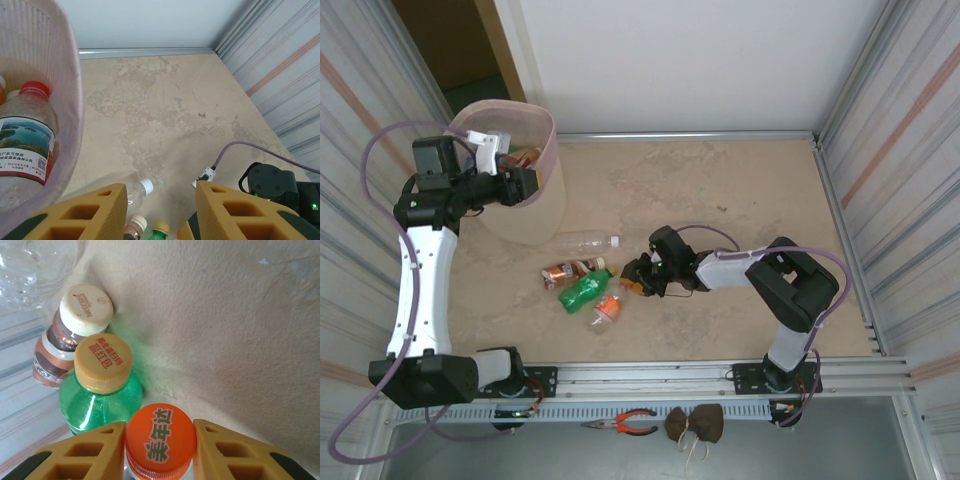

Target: Put the plastic bottles in the bin

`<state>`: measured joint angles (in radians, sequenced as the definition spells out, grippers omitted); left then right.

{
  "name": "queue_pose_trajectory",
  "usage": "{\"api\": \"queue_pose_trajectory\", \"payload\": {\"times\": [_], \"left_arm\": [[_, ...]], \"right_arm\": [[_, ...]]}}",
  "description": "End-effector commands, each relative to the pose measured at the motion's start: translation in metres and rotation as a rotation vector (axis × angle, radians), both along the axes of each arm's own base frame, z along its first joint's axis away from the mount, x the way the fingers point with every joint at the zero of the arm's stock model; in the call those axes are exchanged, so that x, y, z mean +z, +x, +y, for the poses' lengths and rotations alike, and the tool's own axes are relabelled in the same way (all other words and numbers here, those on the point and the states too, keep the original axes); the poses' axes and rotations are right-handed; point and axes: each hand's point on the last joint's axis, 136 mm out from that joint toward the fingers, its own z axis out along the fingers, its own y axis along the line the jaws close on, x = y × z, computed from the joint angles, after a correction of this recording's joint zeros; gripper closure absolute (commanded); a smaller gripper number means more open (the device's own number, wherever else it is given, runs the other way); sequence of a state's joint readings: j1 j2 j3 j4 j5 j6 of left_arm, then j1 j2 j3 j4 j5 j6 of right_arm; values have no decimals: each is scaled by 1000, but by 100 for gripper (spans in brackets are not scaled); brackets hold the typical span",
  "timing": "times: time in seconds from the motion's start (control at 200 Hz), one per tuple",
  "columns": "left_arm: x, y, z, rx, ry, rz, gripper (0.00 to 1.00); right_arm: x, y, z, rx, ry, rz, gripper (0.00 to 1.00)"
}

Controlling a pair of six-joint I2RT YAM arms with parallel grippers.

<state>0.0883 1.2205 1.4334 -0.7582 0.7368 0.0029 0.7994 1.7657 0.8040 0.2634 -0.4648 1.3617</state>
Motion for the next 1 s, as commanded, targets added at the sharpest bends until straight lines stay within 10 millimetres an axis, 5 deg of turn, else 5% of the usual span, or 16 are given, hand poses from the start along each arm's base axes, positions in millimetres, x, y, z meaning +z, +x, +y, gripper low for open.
{"api": "queue_pose_trajectory", "payload": {"times": [0.0,0.266,0.426,0.837,0.997], "left_arm": [[18,-11,-5,-25,4,-52,59],[22,-16,-9,-35,-3,-56,59],[22,-19,-26,-92,-15,-72,59],[25,-39,-94,-352,-60,-218,54],[21,-50,-126,-438,-76,-326,48]], "right_arm": [[0,3,1,-25,-4,-5,68],[11,5,-11,-42,-20,-56,71],[37,11,-35,-40,-91,-174,71],[169,38,-117,30,-324,-734,71],[229,38,-134,95,-317,-994,71]]}}
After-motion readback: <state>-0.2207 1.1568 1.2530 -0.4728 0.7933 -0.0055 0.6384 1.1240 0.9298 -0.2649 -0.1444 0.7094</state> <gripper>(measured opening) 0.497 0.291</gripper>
